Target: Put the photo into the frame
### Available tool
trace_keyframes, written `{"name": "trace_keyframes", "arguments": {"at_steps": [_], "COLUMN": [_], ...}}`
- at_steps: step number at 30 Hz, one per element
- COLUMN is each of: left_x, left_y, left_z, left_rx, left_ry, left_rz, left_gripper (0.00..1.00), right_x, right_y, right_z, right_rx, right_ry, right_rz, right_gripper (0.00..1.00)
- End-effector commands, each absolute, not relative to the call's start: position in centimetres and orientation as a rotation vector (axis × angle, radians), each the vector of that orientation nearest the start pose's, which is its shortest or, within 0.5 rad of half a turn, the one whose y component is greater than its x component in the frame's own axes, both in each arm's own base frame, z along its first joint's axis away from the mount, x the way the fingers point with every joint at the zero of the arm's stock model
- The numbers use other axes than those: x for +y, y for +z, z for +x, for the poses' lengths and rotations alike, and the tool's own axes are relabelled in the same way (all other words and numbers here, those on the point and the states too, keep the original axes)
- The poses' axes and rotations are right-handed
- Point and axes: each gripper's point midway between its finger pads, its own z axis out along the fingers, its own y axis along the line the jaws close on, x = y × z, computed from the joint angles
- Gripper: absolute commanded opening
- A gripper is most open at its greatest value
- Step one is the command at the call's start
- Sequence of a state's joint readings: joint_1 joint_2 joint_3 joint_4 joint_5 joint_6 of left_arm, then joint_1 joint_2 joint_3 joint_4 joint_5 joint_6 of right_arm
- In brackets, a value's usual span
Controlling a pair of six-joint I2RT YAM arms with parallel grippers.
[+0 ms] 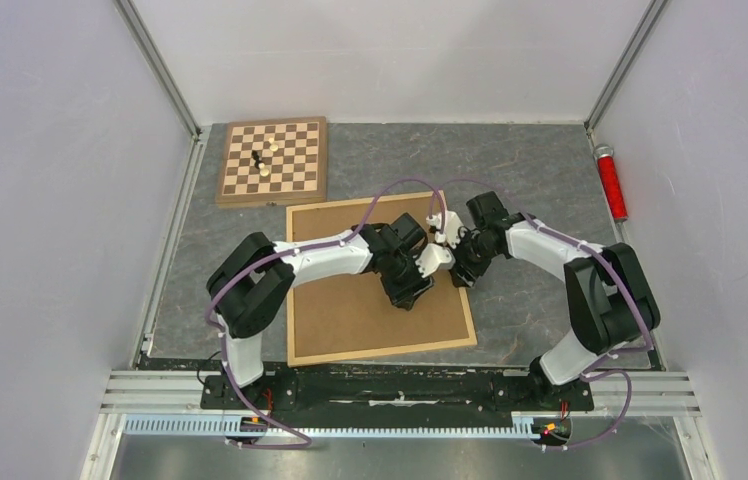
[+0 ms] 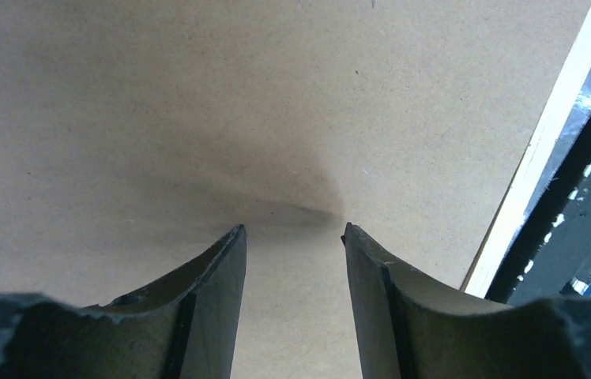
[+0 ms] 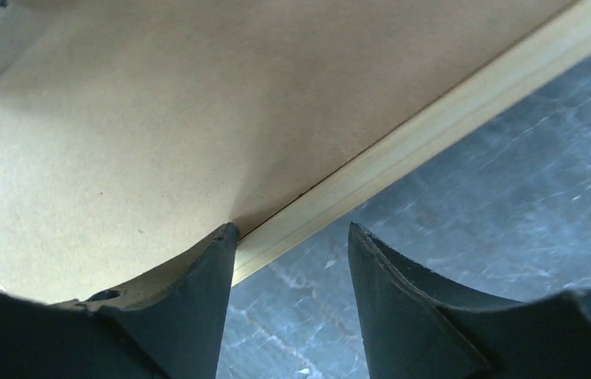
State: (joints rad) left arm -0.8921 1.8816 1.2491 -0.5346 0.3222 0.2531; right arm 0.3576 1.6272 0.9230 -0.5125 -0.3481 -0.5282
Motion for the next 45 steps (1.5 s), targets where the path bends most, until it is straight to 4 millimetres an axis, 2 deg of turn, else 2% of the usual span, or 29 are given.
{"name": "trace_keyframes", "arguments": {"at_steps": [1,5,9,13,19,22,25,31,35,39,45], "left_x": [-31.5,-30.3,-29.2,-28.4,-27.9,-28.0,-28.8,-29.1,-27.7,-25.9,-23.5], "left_y": [1.1,0.2,-0.8,-1.8,-1.8,-1.0,0.6,4.7,6.3,7.2,7.6], "left_z": [20.1,20.5,20.6,20.1,19.8,19.9,20.6,24.2,27.4,29.3,32.4], "left_rx": [2.326,2.328,2.327,2.289,2.282,2.276,2.287,2.373,2.374,2.389,2.409], "left_ry": [-0.543,-0.441,-0.328,-0.211,-0.170,-0.178,-0.250,-0.448,-0.370,-0.341,-0.267], "left_rz": [1.668,1.696,1.732,1.799,1.822,1.819,1.760,1.502,1.392,1.315,1.225], "left_gripper": [0.55,0.55,0.54,0.54,0.53,0.54,0.54,0.56,0.57,0.56,0.57], "right_x": [13.1,13.5,13.2,12.5,10.0,8.6,7.8,6.1,4.5,2.8,0.5], "right_y": [1.5,1.0,-0.4,-2.0,-3.5,-3.3,-2.5,-1.0,0.2,1.2,1.6], "right_z": [21.5,18.9,18.3,19.1,21.1,22.5,24.2,27.1,29.6,31.8,34.7], "right_rx": [2.464,2.444,2.452,2.533,2.623,2.632,2.608,2.550,2.509,2.452,2.355], "right_ry": [0.554,0.615,0.525,0.410,0.131,-0.044,-0.167,-0.381,-0.490,-0.585,-0.670], "right_rz": [-1.484,-1.600,-1.646,-1.584,-1.506,-1.467,-1.420,-1.389,-1.384,-1.436,-1.573], "right_gripper": [0.59,0.63,0.64,0.61,0.50,0.46,0.42,0.34,0.28,0.21,0.17]}}
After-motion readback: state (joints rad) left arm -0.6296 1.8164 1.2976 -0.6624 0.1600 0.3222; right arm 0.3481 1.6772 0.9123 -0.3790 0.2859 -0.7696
